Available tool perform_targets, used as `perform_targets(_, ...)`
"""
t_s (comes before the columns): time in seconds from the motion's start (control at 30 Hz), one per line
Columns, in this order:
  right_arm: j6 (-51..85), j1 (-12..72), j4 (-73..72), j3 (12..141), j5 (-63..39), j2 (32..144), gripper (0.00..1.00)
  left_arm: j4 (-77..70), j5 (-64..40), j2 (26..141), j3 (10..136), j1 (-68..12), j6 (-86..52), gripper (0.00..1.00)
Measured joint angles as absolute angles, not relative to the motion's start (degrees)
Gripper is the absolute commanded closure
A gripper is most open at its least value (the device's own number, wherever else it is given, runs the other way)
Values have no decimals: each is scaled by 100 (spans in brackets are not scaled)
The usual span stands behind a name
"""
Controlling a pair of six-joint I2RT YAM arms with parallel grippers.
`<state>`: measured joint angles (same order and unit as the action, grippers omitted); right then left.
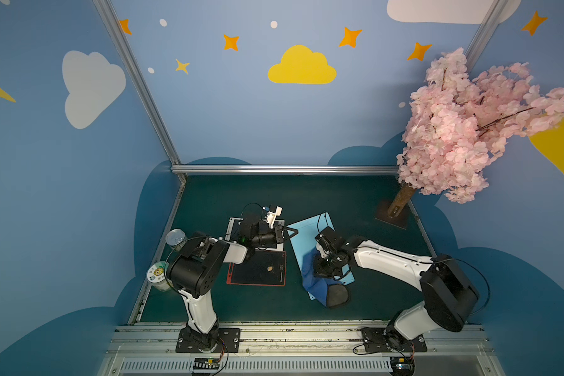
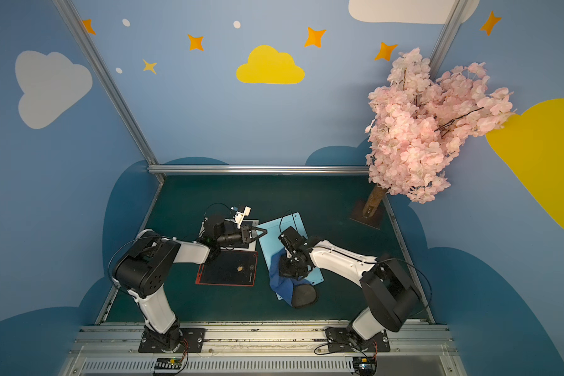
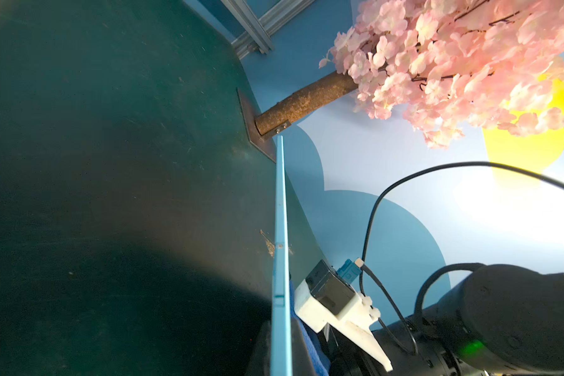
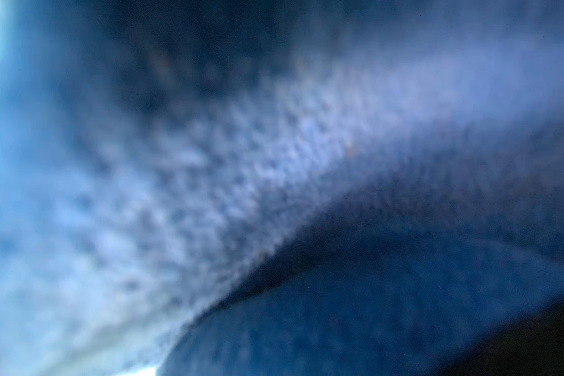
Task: Wipe the drawing tablet
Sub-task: Wipe the dirt from the drawing tablet.
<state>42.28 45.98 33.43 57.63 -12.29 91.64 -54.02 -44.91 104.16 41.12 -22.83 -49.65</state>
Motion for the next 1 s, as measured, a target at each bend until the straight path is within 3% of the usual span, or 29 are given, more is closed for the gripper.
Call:
perform_targets(0.2, 4036, 4147, 3345, 6930, -1350, 9642, 100, -5404, -4388, 10416, 4112, -2261, -4971, 97)
perform_targets(0.43, 3739, 3063, 3192, 7264, -1024, 9618, 100, -5402, -4431, 10416, 4112, -2327, -5087, 97)
perform_targets(0.7, 3701, 2888, 3089, 5645, -888, 8525, 100, -5408, -4543, 10416, 4112, -2349, -5096, 97)
perform_targets(0.83, 3953, 3203, 3085, 4600, -969, 7738, 100, -5430, -4604, 10416, 4112, -2373, -5092, 97)
perform_targets(1.0, 4180, 3621, 3260, 4193, -1133, 7203, 100, -5454, -4674, 10416, 4112, -2383, -5078, 97)
